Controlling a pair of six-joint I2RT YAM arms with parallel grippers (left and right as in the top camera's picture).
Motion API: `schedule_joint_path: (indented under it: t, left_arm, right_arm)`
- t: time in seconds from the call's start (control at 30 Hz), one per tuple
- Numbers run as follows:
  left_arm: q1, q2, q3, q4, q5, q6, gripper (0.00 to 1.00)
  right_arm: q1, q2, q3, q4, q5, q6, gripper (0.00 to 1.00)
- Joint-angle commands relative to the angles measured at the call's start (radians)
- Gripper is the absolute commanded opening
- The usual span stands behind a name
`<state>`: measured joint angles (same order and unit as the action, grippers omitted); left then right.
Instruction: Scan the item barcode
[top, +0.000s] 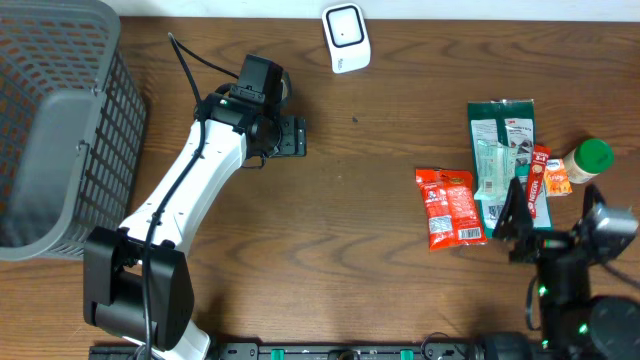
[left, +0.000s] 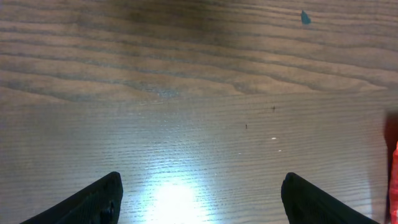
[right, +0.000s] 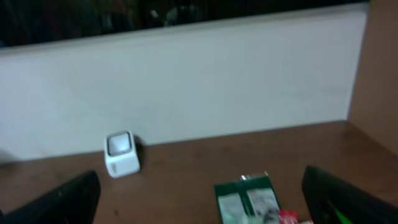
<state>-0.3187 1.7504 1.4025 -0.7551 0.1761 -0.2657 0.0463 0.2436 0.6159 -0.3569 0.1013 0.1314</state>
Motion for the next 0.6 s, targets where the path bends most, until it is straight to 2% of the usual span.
schedule_joint_path:
  t: [0.0, 0.13, 0.4, 0.57]
  left_arm:
    - [0.004, 0.003, 0.004, -0.003, -0.013, 0.002, 0.81]
    - [0.004, 0.003, 0.004, -0.003, -0.013, 0.002, 0.81]
    - [0.004, 0.003, 0.004, -0.003, -0.013, 0.002, 0.81]
    - [0.004, 0.003, 0.004, -0.003, -0.013, 0.002, 0.81]
  right_arm:
    - [-0.054, -0.115, -0.135, 0.055, -0.083, -0.014, 0.99]
    - [-0.089, -0.231, -0.302, 0.222, -0.123, -0.013, 0.99]
    - [-0.09, -0.238, -0.517, 0.671, -0.127, -0.013, 0.99]
    - [-0.09, -0.238, -0.593, 0.745, -0.129, -0.013, 0.99]
